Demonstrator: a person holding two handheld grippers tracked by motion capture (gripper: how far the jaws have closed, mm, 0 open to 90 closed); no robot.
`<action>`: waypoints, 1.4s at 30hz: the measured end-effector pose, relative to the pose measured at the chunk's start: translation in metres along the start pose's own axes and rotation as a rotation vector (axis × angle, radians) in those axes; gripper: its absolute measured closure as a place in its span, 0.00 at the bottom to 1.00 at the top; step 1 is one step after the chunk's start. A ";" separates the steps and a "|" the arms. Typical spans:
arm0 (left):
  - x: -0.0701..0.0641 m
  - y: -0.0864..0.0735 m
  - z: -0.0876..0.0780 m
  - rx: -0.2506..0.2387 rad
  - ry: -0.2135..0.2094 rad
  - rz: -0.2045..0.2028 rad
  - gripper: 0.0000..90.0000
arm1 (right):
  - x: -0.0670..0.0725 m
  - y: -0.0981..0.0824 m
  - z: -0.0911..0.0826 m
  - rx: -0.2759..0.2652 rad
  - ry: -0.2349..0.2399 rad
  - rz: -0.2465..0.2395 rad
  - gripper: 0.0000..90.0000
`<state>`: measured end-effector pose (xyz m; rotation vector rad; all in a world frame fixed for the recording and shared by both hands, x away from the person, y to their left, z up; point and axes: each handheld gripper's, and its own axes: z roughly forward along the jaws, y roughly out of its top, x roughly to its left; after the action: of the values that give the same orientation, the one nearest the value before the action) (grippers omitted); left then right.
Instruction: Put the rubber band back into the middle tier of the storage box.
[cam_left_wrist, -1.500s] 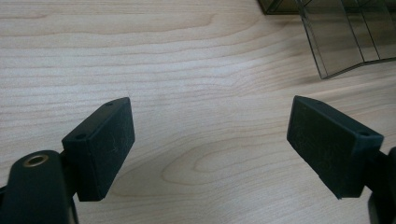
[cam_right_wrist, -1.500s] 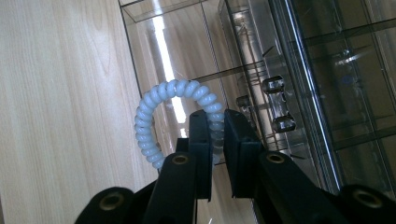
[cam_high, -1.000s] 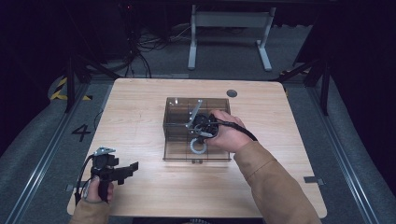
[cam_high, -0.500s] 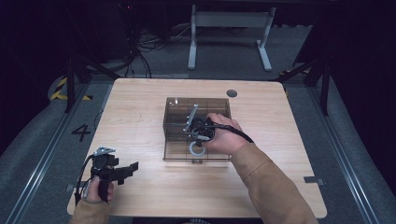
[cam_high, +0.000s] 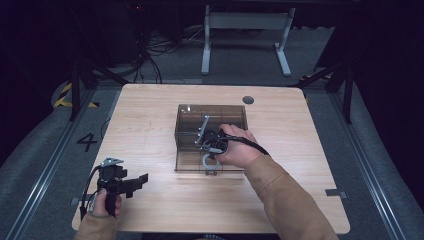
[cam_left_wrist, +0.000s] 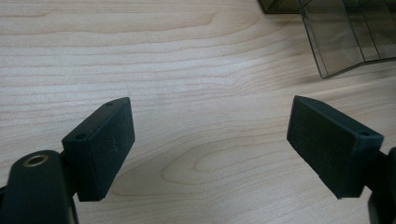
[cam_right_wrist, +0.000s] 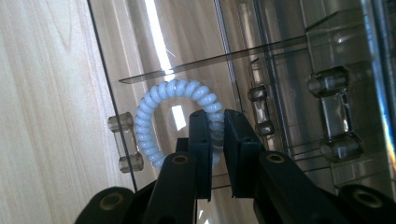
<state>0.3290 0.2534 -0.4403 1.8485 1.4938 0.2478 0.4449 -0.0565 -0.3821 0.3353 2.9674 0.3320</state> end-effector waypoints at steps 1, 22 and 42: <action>0.000 0.000 0.000 0.000 0.000 0.000 0.18 | 0.000 0.000 0.001 -0.001 0.000 -0.002 0.92; 0.000 0.000 0.000 0.001 0.002 -0.003 0.18 | 0.002 0.000 0.010 0.023 -0.005 -0.005 0.90; 0.000 0.000 0.001 0.003 0.002 0.000 0.18 | 0.003 -0.009 -0.006 -0.086 0.004 0.045 0.79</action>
<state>0.3297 0.2534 -0.4407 1.8513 1.4969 0.2475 0.4396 -0.0654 -0.3781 0.3923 2.9417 0.4646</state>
